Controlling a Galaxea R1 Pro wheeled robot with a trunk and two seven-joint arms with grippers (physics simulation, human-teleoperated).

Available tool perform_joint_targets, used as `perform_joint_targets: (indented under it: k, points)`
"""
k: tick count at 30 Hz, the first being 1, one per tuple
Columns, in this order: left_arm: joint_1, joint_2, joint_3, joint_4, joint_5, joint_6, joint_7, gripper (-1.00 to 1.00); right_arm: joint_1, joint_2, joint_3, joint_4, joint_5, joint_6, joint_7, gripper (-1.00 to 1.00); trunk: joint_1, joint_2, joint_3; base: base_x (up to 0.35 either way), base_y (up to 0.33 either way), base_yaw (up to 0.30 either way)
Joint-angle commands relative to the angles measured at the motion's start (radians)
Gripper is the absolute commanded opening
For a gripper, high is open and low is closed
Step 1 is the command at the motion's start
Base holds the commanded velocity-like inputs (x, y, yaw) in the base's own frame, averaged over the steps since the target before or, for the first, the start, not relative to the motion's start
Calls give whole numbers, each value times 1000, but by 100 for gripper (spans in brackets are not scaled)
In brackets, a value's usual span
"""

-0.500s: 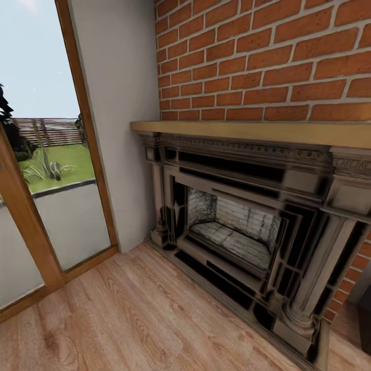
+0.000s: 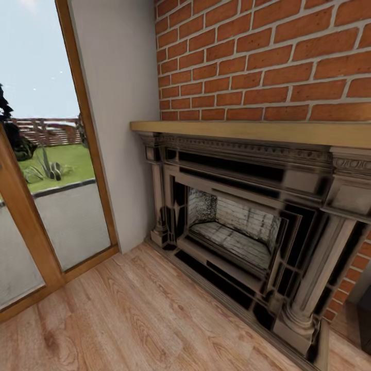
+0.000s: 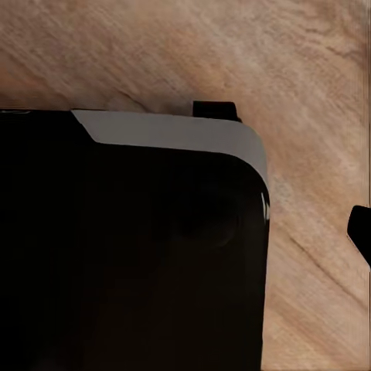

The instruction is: Turn on the radio receiver that's on the table in the living room.

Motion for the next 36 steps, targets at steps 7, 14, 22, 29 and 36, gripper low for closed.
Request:
perform_joint_targets:
  k: [7,14,22,29,36]
  points:
    - [0,1,3,-3,5,1,-5,100,-6,2,4,1,2,0,-3,100,0,0,0,0,0,2]
    - [0,1,3,-3,6,0,-5,100,-6,2,6,1,3,-1,-3,100,0,0,-5,-163,29,97]
    - [0,0,3,-4,6,0,-5,100,-6,5,82,1,24,-3,-5,100,0,0,-14,-315,77,183]
    - [0,-1,3,-4,7,0,-5,100,-6,4,92,-2,25,-3,-5,100,0,0,-22,-323,79,192]
    - [0,0,4,-5,8,0,-5,100,-6,4,92,-4,25,-3,-5,100,0,0,-29,-330,22,220]
